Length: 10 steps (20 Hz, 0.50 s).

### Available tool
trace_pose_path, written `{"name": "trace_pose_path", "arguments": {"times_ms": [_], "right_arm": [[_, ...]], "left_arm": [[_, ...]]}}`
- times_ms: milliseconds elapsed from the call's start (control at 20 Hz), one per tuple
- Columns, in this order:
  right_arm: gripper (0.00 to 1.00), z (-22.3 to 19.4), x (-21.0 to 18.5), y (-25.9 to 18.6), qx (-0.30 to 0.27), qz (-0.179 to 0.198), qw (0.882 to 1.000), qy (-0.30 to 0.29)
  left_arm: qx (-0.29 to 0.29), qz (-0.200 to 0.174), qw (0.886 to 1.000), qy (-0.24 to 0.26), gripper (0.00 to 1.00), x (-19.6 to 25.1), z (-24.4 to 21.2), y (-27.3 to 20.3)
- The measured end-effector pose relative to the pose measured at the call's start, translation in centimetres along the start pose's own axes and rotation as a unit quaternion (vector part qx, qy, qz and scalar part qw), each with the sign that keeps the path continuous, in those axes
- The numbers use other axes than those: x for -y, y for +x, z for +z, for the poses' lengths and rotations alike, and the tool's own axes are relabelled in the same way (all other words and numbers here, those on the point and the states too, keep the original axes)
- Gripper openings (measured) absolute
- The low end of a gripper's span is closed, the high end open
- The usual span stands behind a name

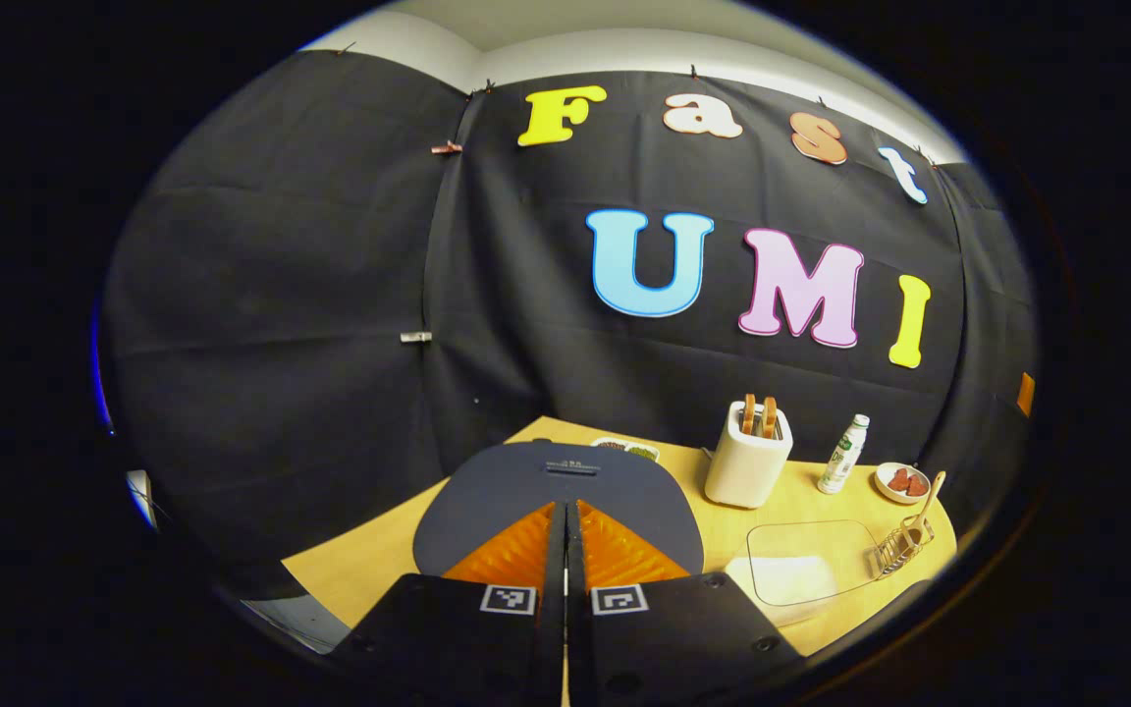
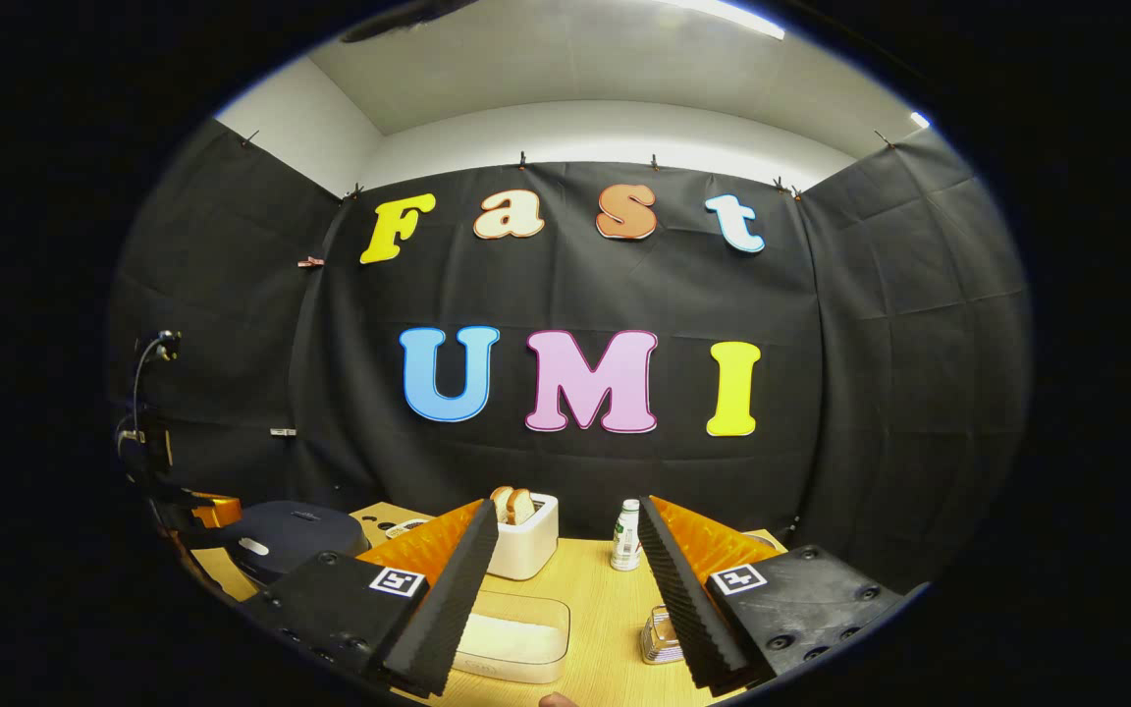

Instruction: Close the left gripper, press the button to open the rice cooker; take a wooden spoon from the chopstick holder with the right hand, scoop a spoonful of rice and pour it into the rice cooker, then put the wooden spoon back into the chopstick holder.

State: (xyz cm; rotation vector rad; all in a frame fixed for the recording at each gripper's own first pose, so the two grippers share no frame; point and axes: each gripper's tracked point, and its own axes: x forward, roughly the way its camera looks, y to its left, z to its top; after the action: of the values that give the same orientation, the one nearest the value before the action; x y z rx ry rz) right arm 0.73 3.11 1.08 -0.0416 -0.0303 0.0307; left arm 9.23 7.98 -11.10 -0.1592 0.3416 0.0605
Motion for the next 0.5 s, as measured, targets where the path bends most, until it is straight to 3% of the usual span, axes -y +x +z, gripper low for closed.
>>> {"name": "trace_pose_path", "arguments": {"times_ms": [500], "right_arm": [[0.9,-0.7,0.2,0.2,-0.01,-0.01,1.0,-0.001]], "left_arm": [[-0.057,-0.011,0.998,0.001,0.06,-0.6,-4.5,1.5]]}}
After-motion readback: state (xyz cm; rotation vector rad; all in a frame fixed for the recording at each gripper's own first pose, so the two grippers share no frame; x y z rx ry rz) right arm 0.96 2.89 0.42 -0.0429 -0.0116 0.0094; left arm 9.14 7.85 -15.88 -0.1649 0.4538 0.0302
